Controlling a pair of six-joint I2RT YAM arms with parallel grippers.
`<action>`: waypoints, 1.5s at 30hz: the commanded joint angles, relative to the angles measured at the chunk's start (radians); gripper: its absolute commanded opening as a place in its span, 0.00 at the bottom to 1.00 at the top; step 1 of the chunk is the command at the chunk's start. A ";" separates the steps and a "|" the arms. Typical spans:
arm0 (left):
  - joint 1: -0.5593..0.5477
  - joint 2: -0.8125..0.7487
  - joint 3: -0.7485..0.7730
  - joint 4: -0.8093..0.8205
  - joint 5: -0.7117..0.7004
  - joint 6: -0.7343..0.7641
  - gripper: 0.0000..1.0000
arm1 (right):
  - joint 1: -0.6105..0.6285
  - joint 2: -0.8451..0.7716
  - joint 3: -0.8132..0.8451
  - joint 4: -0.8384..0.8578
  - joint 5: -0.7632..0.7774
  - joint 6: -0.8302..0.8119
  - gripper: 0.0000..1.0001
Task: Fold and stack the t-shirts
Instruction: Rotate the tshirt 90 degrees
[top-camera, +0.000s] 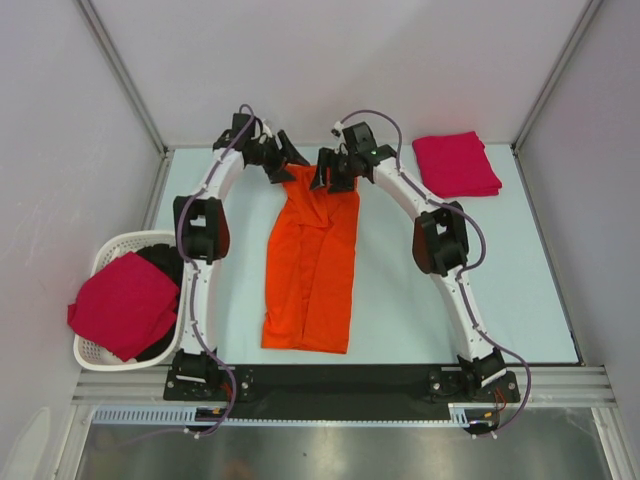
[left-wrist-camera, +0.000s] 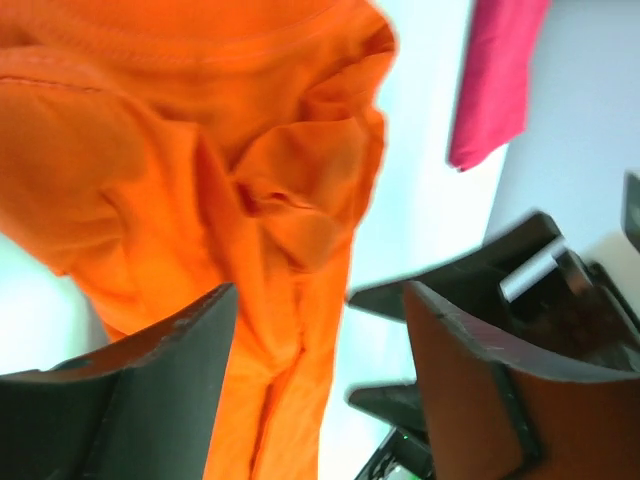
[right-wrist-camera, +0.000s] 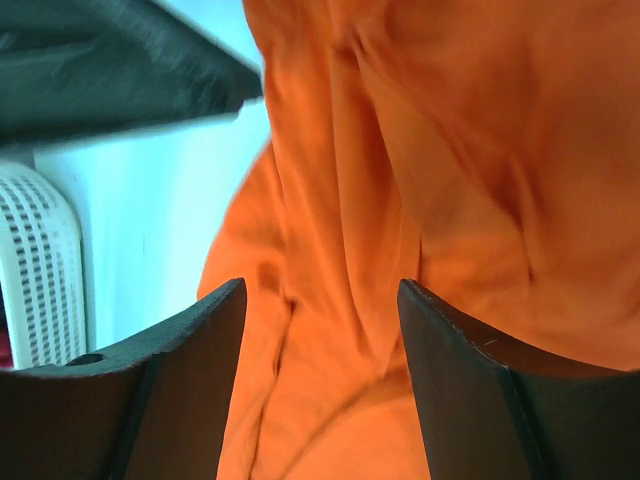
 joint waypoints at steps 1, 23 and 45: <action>0.014 -0.099 0.052 0.032 0.033 0.007 0.77 | 0.005 0.068 0.137 0.043 0.068 -0.034 0.67; -0.002 -0.122 -0.001 0.099 0.125 -0.036 0.86 | 0.002 0.150 0.139 0.080 0.169 -0.042 0.21; -0.108 -0.056 -0.057 0.098 0.122 -0.034 0.86 | -0.068 -0.094 -0.161 0.180 0.302 -0.013 0.00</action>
